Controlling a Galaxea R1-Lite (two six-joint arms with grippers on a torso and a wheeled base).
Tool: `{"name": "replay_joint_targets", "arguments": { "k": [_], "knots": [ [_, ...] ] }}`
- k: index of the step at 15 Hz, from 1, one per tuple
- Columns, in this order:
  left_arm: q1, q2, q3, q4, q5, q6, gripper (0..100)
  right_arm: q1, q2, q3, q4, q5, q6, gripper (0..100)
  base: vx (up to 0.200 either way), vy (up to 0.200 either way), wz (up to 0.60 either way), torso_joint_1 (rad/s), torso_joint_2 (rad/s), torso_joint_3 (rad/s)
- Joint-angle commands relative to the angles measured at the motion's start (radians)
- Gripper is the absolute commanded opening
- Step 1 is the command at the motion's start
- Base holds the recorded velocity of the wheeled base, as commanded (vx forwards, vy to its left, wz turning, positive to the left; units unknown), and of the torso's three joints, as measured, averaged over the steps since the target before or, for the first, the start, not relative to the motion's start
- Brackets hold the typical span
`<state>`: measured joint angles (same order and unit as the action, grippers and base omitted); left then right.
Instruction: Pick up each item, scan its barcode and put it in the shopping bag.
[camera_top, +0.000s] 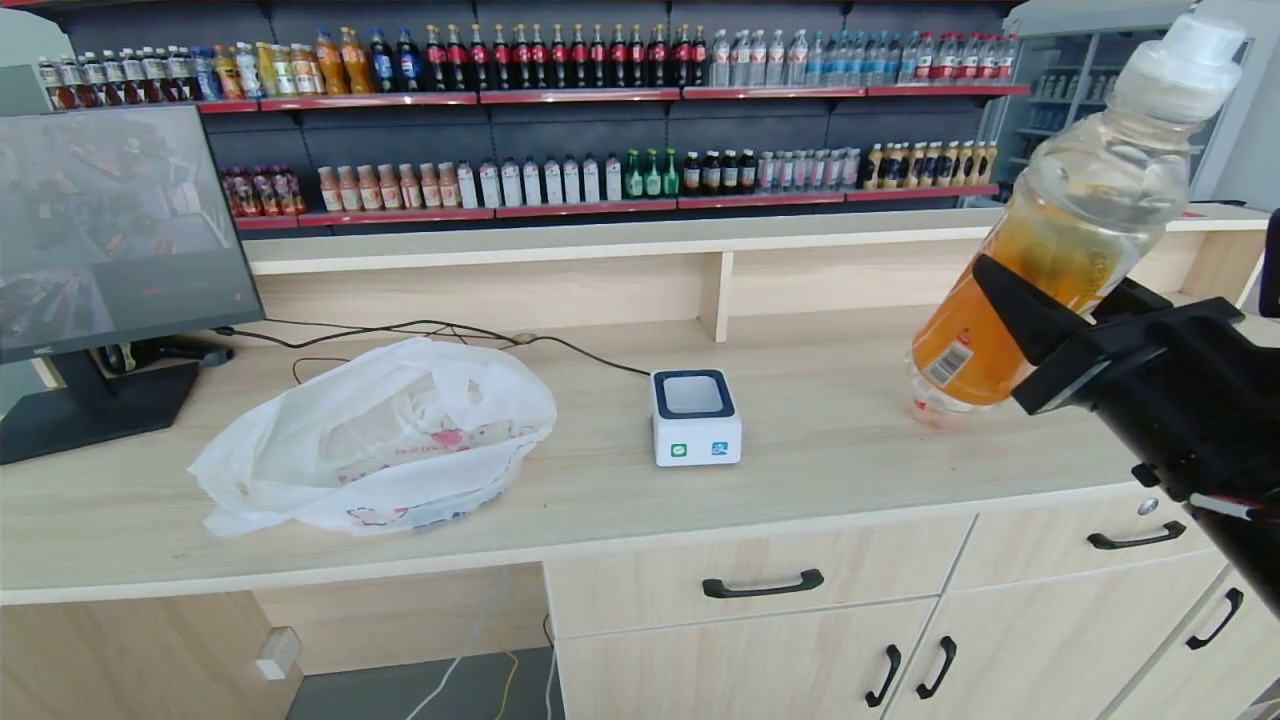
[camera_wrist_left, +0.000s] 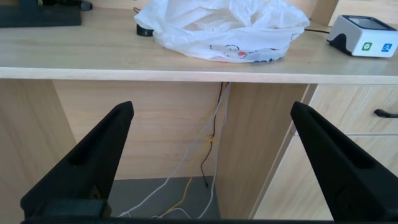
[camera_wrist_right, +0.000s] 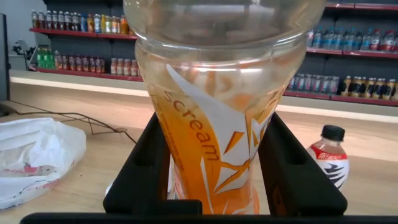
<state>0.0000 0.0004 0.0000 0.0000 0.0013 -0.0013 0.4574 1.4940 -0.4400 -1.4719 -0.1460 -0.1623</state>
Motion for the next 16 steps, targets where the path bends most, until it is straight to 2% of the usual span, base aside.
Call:
{"name": "replay_joint_targets", "arguments": {
  "k": [1, 10, 16],
  "knots": [
    [0.000, 0.000, 0.000, 0.000, 0.000, 0.000, 100, 0.004, 0.086, -0.023, -0.025, 0.002, 0.009, 0, 0.000, 0.000, 0.00, 0.000, 0.00, 0.000],
    [0.000, 0.000, 0.000, 0.000, 0.000, 0.000, 100, 0.004, 0.068, 0.018, -0.062, 0.000, 0.020, 0, 0.000, 0.000, 0.00, 0.000, 0.00, 0.000],
    [0.000, 0.000, 0.000, 0.000, 0.000, 0.000, 100, 0.004, 0.057, 0.046, -0.076, 0.000, 0.018, 0, 0.000, 0.200, 0.00, 0.001, 0.00, 0.003]
  ]
}}
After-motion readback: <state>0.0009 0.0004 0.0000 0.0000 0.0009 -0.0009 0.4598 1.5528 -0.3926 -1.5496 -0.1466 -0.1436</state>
